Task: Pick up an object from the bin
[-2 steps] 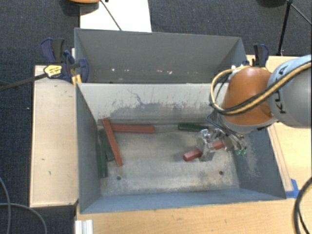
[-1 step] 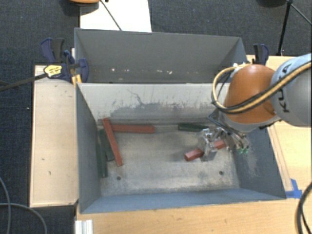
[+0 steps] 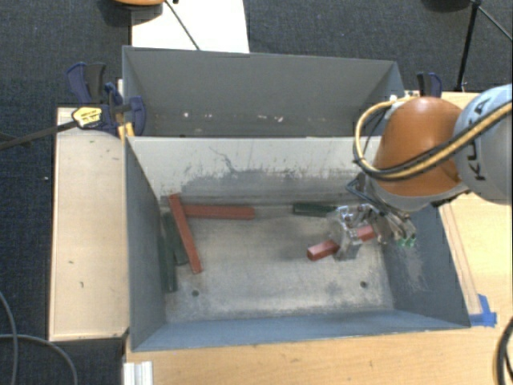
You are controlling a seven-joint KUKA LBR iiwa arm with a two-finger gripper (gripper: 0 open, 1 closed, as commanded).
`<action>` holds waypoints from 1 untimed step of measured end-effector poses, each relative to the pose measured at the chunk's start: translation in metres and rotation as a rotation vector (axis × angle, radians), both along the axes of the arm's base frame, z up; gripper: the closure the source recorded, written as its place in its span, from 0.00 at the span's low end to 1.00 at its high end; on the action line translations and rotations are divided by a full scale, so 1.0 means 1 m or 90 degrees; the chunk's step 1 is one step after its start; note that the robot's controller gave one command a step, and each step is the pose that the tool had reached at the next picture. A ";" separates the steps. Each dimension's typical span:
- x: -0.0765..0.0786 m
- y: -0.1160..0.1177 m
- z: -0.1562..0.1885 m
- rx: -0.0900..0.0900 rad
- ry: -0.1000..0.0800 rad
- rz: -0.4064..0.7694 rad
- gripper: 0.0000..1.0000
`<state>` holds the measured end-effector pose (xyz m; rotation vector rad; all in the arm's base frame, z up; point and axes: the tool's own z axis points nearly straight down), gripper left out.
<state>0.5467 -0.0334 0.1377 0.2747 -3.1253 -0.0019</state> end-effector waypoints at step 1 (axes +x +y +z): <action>0.001 0.000 0.020 0.000 -0.002 -0.001 1.00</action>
Offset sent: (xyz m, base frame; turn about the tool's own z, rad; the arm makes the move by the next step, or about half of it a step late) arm -0.0002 0.0000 0.0293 0.0000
